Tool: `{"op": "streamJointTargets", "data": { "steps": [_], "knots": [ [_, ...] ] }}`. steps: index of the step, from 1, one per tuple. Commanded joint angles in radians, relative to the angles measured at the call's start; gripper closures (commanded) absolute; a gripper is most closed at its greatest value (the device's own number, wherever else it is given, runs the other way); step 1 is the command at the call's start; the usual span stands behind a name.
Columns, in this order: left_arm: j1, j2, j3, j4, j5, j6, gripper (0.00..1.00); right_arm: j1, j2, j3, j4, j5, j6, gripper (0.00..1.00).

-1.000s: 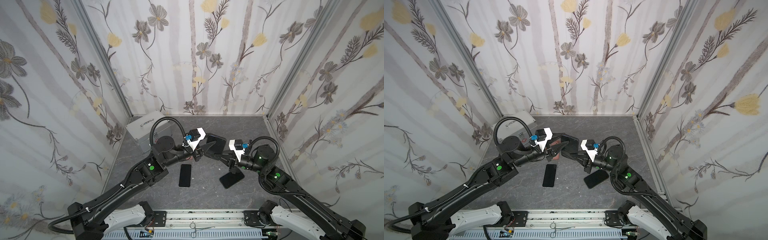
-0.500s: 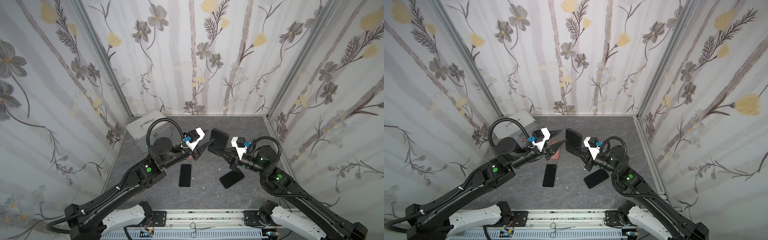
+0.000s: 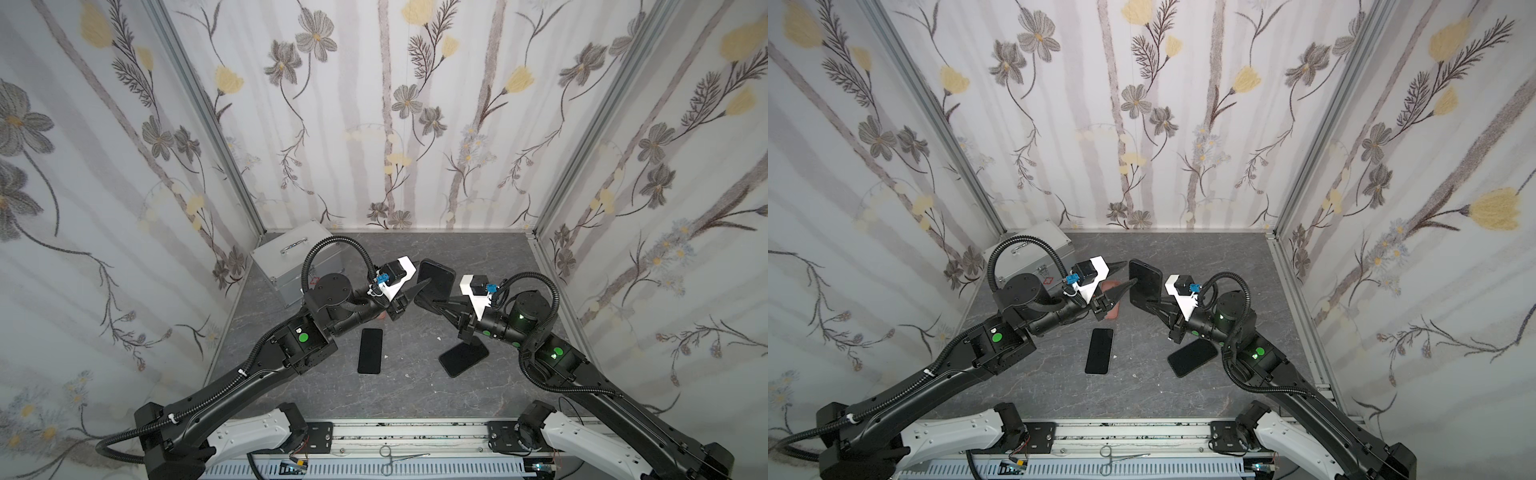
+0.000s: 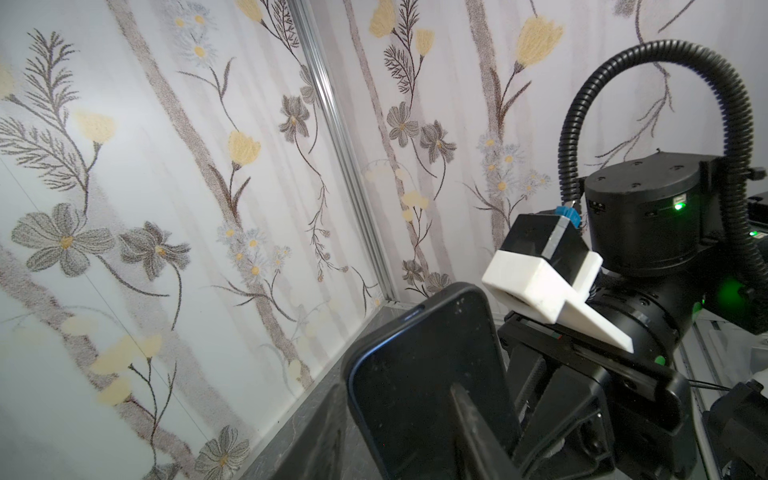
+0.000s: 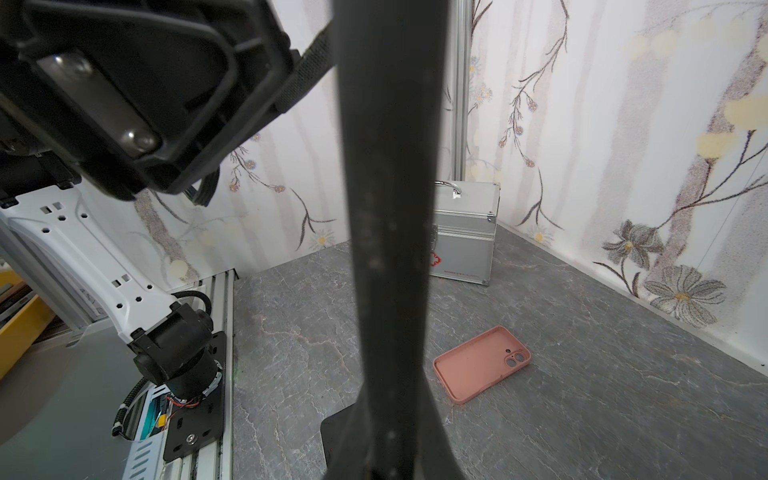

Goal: Take the phone out of the phone case
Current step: Remove the phone case from the phone.

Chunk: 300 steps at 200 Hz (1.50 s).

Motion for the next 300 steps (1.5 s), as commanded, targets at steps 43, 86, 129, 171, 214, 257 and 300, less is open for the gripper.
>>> {"op": "streamJointTargets", "data": {
  "steps": [43,86,129,171,214,257,300],
  "knots": [
    [0.000,0.010,0.015,0.010,0.019,0.002,0.59,0.007,0.016,0.045,0.028,-0.036,-0.023,1.00],
    [-0.001,0.009,0.013,0.008,0.016,0.007,0.60,0.010,0.016,0.046,0.029,-0.022,-0.020,1.00],
    [-0.001,0.010,0.006,0.008,0.017,0.005,0.60,0.018,0.021,0.057,0.004,-0.026,-0.039,1.00],
    [0.000,0.013,0.005,0.007,0.028,0.001,0.60,0.043,0.028,0.077,-0.030,-0.016,-0.070,1.00],
    [-0.001,0.015,-0.005,0.005,0.040,-0.013,0.60,0.070,0.023,0.080,-0.049,0.004,-0.103,1.00],
    [0.000,0.007,-0.012,0.003,0.019,-0.018,0.59,0.081,0.010,0.077,-0.052,0.025,-0.127,1.00],
    [0.000,-0.016,-0.012,0.002,-0.024,-0.006,0.56,0.081,-0.010,0.058,-0.042,0.108,-0.107,1.00]
  ]
}}
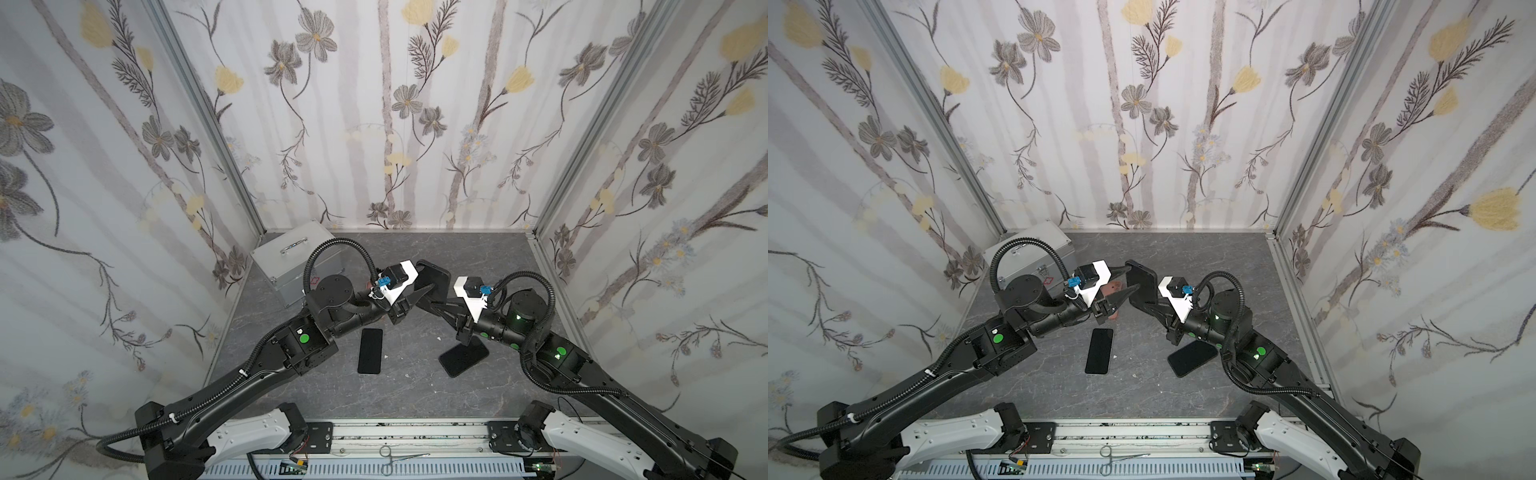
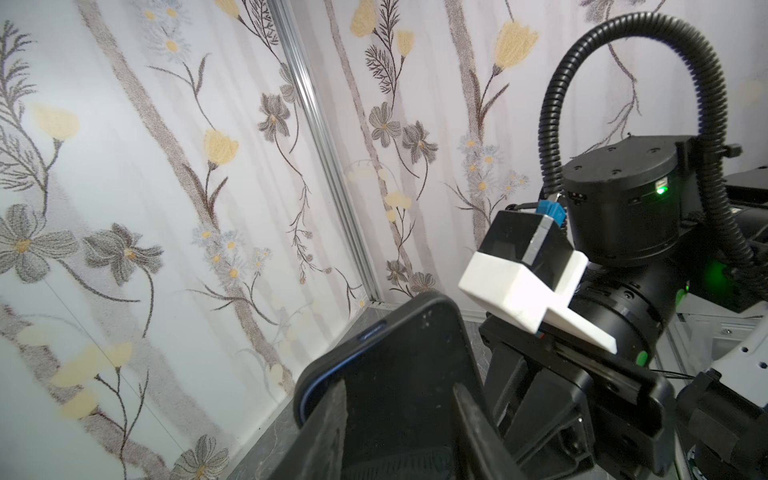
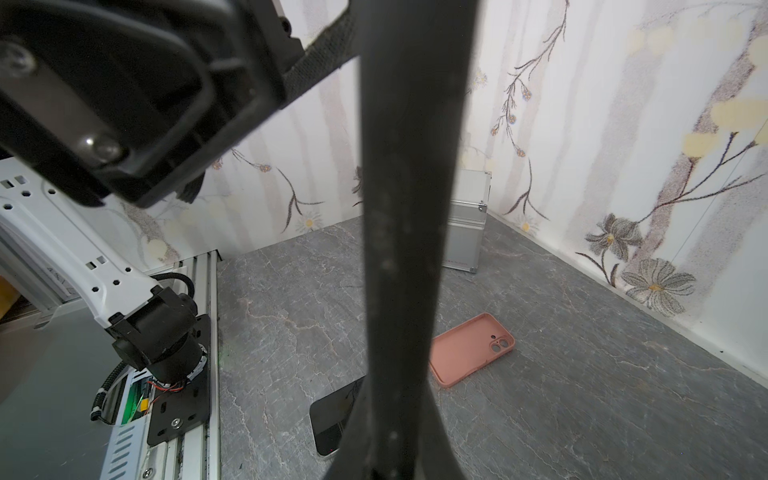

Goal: Take the phone out of the phone case
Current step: Remove the phone case from the phone.

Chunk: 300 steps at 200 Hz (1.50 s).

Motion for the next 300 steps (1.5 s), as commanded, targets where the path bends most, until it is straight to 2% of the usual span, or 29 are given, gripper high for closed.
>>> {"op": "streamJointTargets", "data": {
  "steps": [1,140,300],
  "knots": [
    [0.002,-0.009,-0.002,0.002,-0.054,0.007,0.56,0.004,-0.011,-0.007,0.079,-0.014,-0.035,1.00],
    [0.002,-0.010,-0.005,0.004,-0.056,0.012,0.56,0.004,0.004,-0.006,0.097,-0.051,-0.034,1.00],
    [0.002,0.003,-0.006,0.003,-0.045,0.007,0.56,0.024,-0.007,0.000,0.074,-0.094,-0.104,1.00]
  ]
}}
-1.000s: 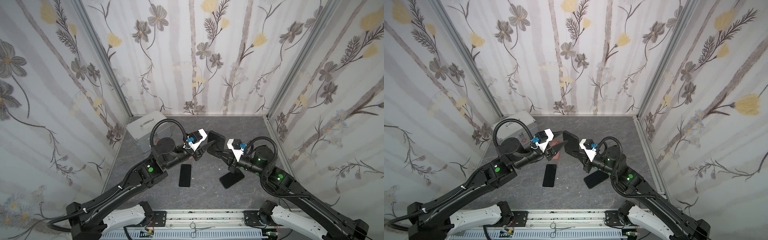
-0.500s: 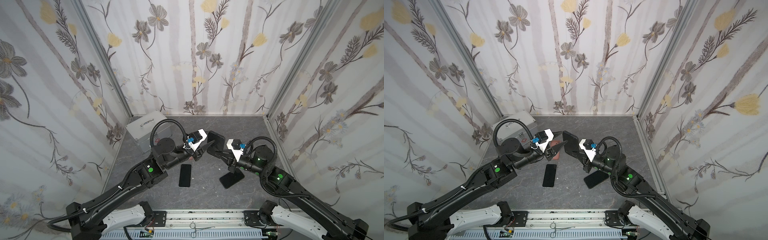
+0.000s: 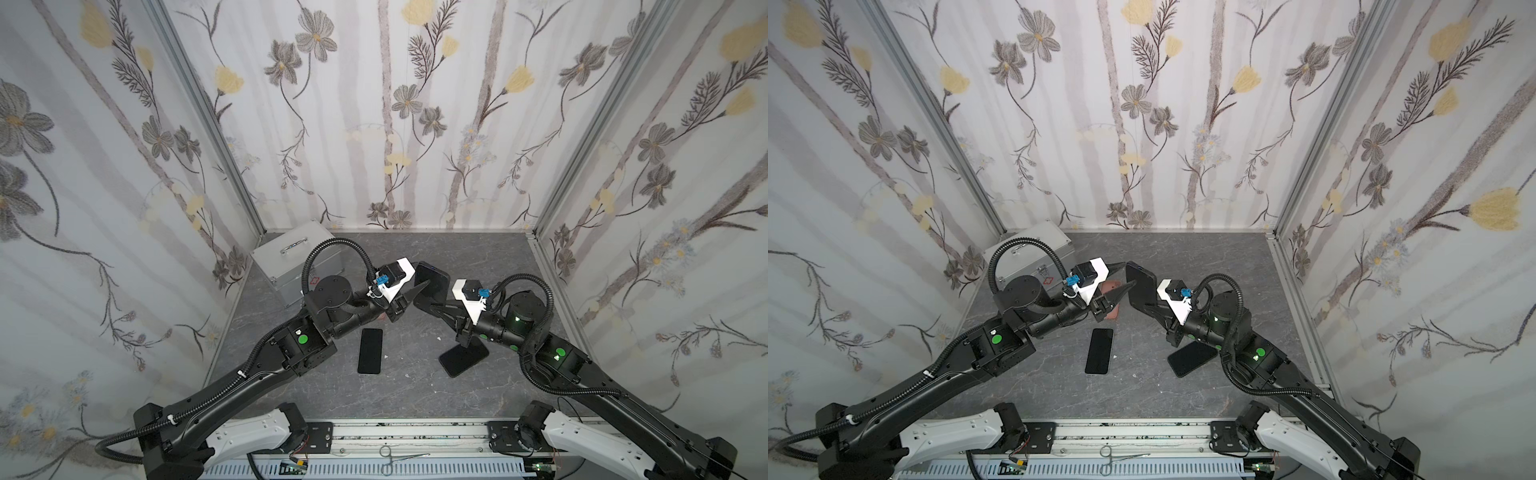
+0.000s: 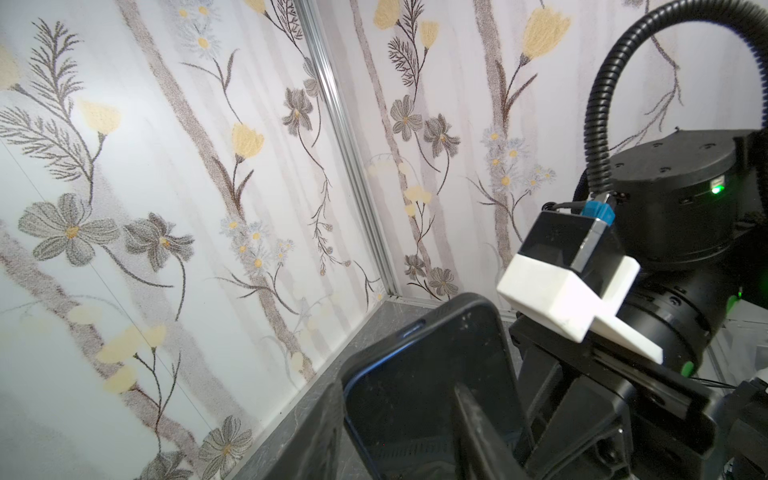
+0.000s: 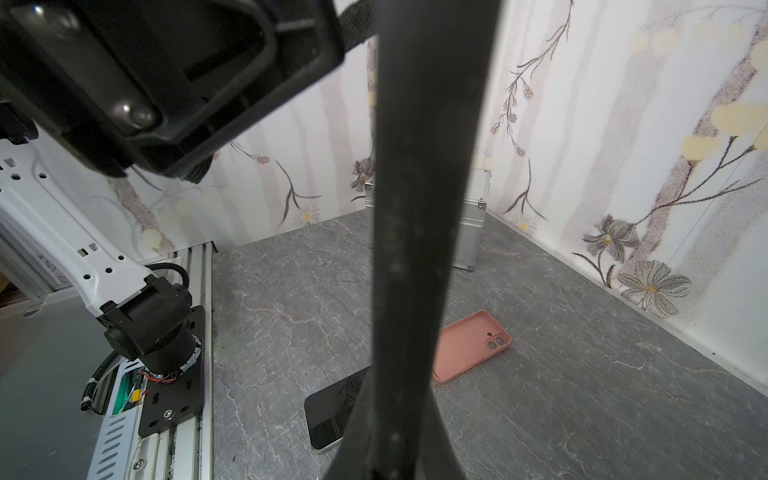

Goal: Take the phone out of the phone case
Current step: Remove the phone case from the phone.

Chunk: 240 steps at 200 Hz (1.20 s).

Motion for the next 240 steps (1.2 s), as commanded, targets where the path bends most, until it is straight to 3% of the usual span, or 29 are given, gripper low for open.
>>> {"op": "streamJointTargets", "data": {
  "steps": [1,70,117,170,240],
  "knots": [
    [0.001,0.006,0.003,0.005,0.002,-0.001,0.56,0.011,-0.005,0.012,0.076,-0.101,-0.079,1.00],
    [0.001,0.003,0.000,0.005,0.011,-0.003,0.56,0.014,-0.006,0.011,0.078,-0.089,-0.080,1.00],
    [0.002,0.000,-0.004,0.000,0.077,-0.031,0.58,0.014,-0.024,0.011,0.085,-0.060,-0.081,1.00],
    [0.001,-0.041,-0.017,0.002,-0.013,-0.011,0.46,0.014,-0.023,0.010,0.070,0.035,-0.055,1.00],
    [0.000,-0.047,-0.019,0.004,-0.001,-0.001,0.51,0.014,-0.007,0.007,0.082,0.060,-0.033,1.00]
  ]
}}
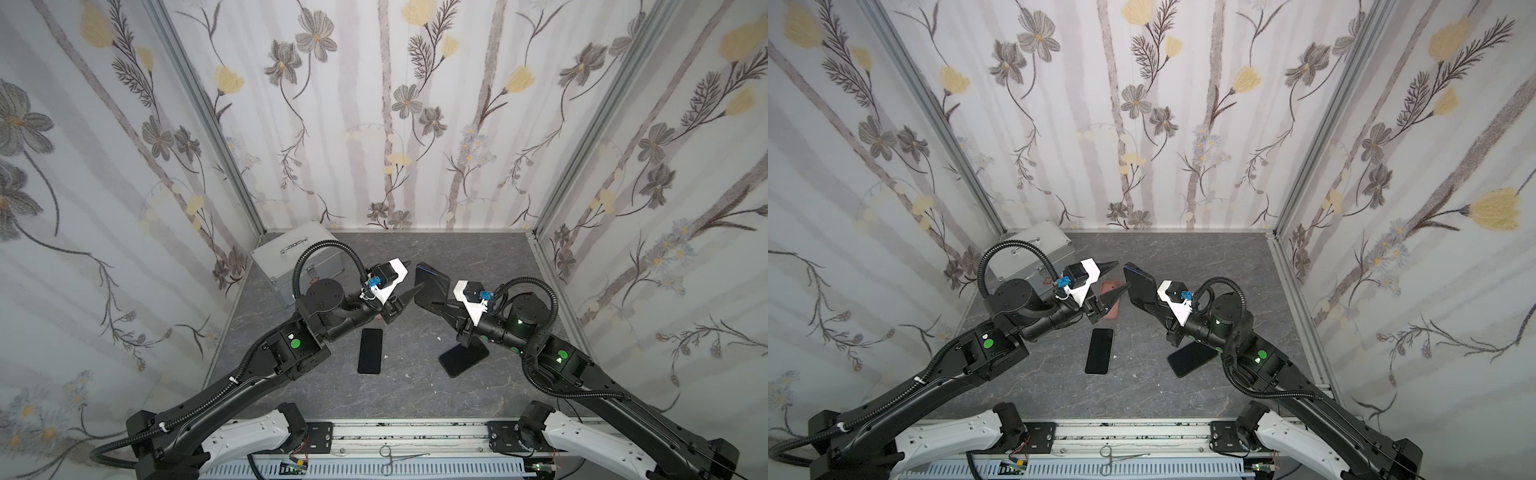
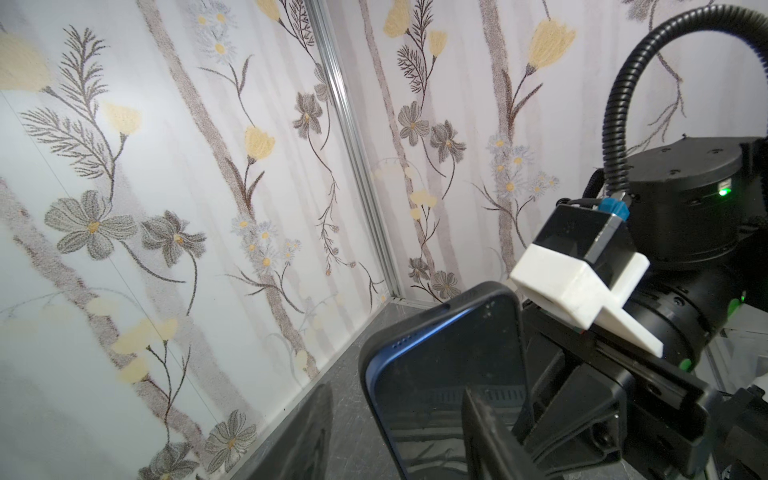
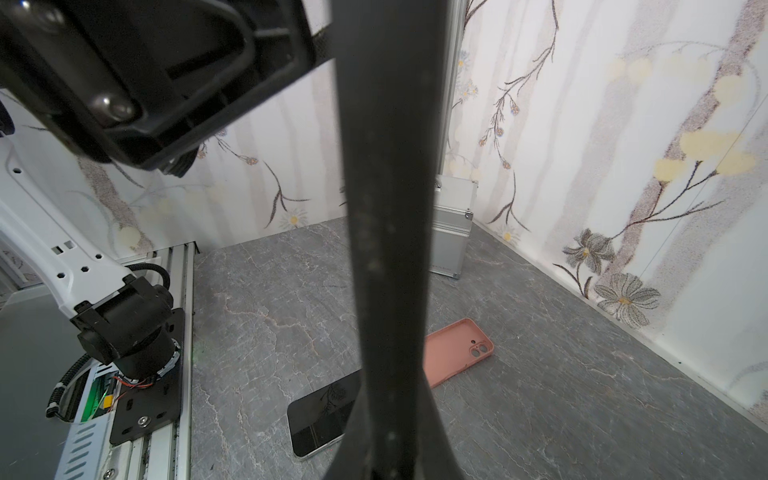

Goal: Take the phone out of the phone case
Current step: Remove the phone case from the phone.

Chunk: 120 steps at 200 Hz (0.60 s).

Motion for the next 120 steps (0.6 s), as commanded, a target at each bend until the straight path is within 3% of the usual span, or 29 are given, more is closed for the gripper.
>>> {"op": "streamJointTargets", "data": {
  "steps": [1,120],
  "knots": [
    [0.000,0.000,-0.003,0.017,0.017,0.014,0.51,0.002,0.005,0.007,0.077,0.007,0.007,1.00],
    [0.001,0.022,0.005,0.017,0.066,0.006,0.59,0.002,0.025,0.016,0.061,-0.047,-0.002,1.00]
  ]
}}
